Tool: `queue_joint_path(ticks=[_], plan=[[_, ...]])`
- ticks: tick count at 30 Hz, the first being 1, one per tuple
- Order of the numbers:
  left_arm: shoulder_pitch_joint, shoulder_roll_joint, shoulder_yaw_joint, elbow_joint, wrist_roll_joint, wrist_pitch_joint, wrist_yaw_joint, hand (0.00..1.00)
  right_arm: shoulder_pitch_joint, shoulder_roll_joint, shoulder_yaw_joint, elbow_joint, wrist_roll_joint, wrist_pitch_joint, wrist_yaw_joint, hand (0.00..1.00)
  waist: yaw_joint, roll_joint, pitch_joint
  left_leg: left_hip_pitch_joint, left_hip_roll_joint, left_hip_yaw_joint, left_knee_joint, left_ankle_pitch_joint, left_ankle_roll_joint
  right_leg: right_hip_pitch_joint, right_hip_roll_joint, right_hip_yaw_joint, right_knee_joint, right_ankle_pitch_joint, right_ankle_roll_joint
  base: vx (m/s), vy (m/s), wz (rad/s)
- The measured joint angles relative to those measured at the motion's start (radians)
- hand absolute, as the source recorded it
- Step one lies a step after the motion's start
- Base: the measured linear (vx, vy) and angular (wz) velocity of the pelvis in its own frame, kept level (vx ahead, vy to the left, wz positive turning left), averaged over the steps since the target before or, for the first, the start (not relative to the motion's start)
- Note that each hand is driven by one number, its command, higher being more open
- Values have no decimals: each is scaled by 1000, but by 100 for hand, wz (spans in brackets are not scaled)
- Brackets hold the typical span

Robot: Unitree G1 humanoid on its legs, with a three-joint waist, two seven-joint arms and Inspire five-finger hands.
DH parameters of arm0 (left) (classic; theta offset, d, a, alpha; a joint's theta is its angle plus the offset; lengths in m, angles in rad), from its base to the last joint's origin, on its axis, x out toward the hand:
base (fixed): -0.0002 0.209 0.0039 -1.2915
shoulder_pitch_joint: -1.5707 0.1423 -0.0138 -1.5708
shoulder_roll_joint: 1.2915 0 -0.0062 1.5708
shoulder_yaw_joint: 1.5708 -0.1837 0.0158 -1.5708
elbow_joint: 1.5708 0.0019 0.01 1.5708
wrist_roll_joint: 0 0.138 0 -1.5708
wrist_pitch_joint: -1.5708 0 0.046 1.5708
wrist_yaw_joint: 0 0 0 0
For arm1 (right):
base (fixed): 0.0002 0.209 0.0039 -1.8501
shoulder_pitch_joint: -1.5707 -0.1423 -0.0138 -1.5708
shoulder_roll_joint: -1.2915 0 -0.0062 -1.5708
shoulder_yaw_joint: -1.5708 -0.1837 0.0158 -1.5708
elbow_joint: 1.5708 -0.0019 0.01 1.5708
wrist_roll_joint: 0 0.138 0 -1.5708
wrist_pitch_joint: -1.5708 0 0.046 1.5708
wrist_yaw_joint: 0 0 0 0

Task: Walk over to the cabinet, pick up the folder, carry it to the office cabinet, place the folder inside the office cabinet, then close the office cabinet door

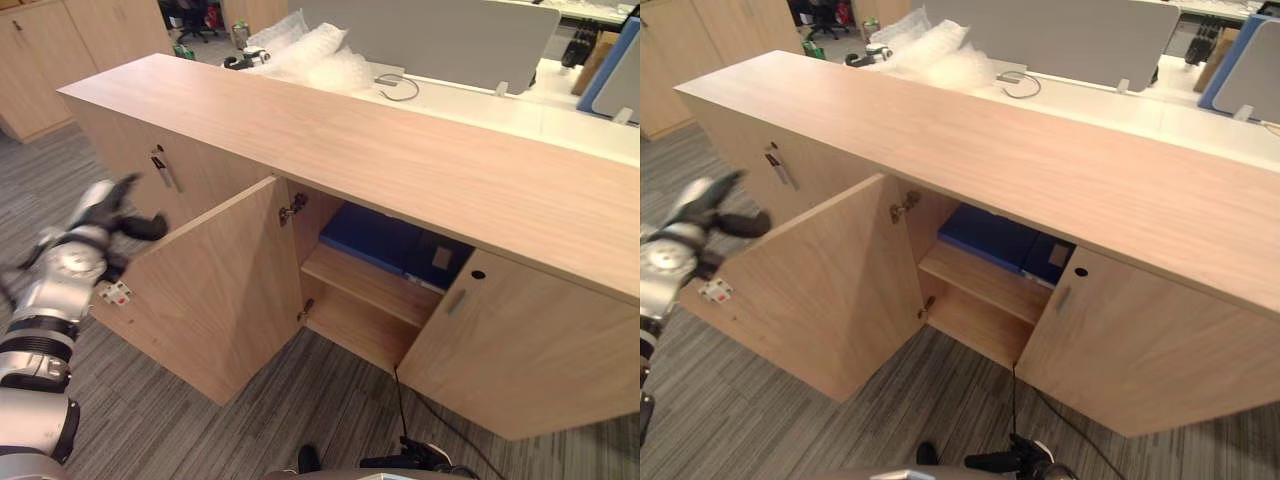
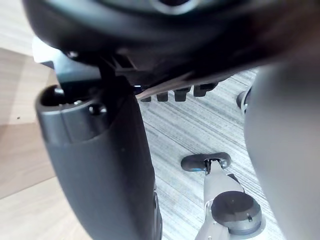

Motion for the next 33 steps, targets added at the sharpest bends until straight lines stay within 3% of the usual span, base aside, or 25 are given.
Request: queue_joint_path(ticks=[2, 3, 4, 6, 7, 9, 11, 17, 33], plan=[[75, 27, -87, -244, -32, -34, -57, 100, 22, -10, 34, -54, -4, -2, 19, 100, -26, 7, -2, 0, 0, 11, 0, 0, 0, -2, 0, 11, -11, 13, -7, -92, 66, -23], [111, 32, -83, -319, -21, -37, -37, 100, 33, -12, 42, -78, -5, -5, 22, 100, -38, 9, -5, 0, -1, 16, 0, -1, 1, -3, 0, 14, -16, 17, -7, -47, 70, -33], [228, 87, -40, -484, -46, -41, -30, 100, 77, -21, 58, -146, -5, -14, 30, 100, -46, 12, -13, -3, -1, 33, 0, -5, 3, -11, -2, 28, -23, 23, -10, -3, 54, -27], [329, 132, -25, -629, -98, -61, -65, 100, 103, -24, 59, -181, -5, -16, 39, 100, -48, 11, -22, -10, -4, 34, 2, -7, 5, -17, -3, 29, -28, 28, -9, 27, 30, -9], [450, 141, -30, -787, -130, -94, -103, 100, 120, -31, 60, -208, -13, -18, 43, 100, -52, 14, -25, -14, -9, 32, 6, -9, 13, -18, -5, 27, -34, 32, -6, 53, 9, 4], [661, 76, -110, -1000, -176, -143, -213, 100, 125, -37, 73, -226, -26, -21, 57, 100, -62, 16, -28, -16, -13, 32, 7, -7, 39, -15, -4, 26, -48, 43, 8, 68, 5, 2], [760, 22, -166, -1087, -191, -154, -286, 100, 128, -35, 100, -248, -31, -23, 72, 100, -71, 12, -30, -17, -13, 30, 7, 0, 51, -12, -1, 22, -54, 46, 12, 48, -32, 4], [754, -93, -72, -1215, -219, -202, -237, 100, 162, -13, 101, -296, -52, -41, 89, 100, -84, 31, -42, -13, -10, -3, 8, 12, 50, 9, 12, -3, -63, 42, 13, -27, -58, 15], [711, -262, -80, -1310, -180, -243, -149, 100, 157, 19, 140, -417, -63, -7, 111, 100, -100, 1, -22, -18, -27, -30, 8, 15, 48, 13, -1, -19, -58, 37, 14, -20, 1, 4]])
